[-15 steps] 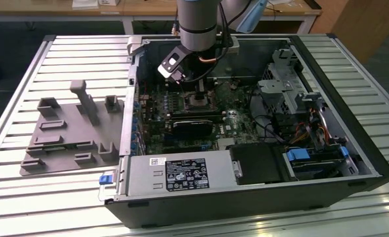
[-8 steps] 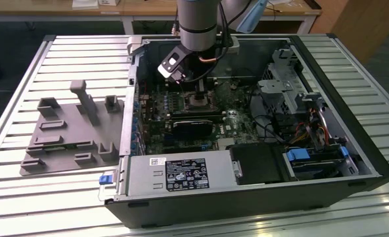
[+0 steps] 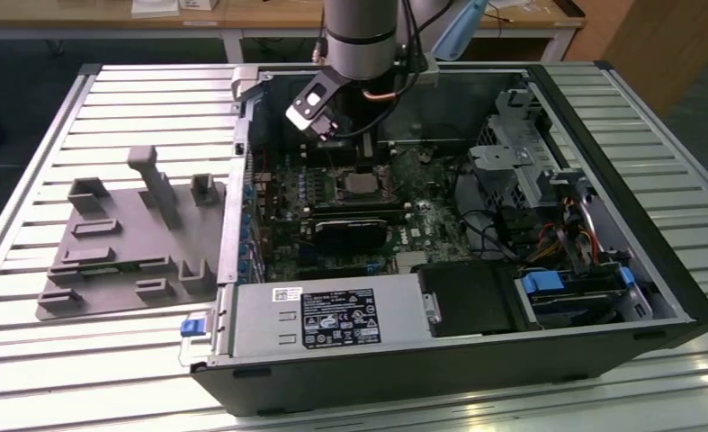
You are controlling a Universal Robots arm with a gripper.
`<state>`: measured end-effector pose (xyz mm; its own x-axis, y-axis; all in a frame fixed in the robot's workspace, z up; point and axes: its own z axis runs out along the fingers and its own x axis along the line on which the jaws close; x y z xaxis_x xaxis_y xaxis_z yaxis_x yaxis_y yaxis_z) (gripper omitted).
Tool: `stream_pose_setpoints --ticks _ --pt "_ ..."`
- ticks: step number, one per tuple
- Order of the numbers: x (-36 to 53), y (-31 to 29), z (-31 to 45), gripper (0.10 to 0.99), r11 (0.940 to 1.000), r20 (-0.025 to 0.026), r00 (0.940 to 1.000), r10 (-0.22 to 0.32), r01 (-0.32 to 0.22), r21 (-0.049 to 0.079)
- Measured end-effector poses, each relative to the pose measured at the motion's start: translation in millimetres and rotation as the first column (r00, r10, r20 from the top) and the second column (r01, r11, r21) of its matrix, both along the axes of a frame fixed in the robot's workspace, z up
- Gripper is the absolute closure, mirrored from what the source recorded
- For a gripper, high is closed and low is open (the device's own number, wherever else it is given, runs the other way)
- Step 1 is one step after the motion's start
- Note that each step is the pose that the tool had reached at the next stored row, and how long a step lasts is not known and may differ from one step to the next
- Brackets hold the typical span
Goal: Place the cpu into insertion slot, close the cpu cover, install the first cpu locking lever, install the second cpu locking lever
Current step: 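Place the cpu into insertion slot, then close the cpu cover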
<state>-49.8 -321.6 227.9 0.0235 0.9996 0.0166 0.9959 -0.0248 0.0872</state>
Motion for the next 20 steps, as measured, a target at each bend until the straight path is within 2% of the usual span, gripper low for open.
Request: stream_pose_setpoints --ticks 7,20 --pt "0.0 0.0 12.8 0.980 1.0000 0.0004 1.0000 0.000 0.000 0.000" --pt "0.0 0.0 13.8 0.980 1.0000 0.0003 1.0000 0.000 0.000 0.000"
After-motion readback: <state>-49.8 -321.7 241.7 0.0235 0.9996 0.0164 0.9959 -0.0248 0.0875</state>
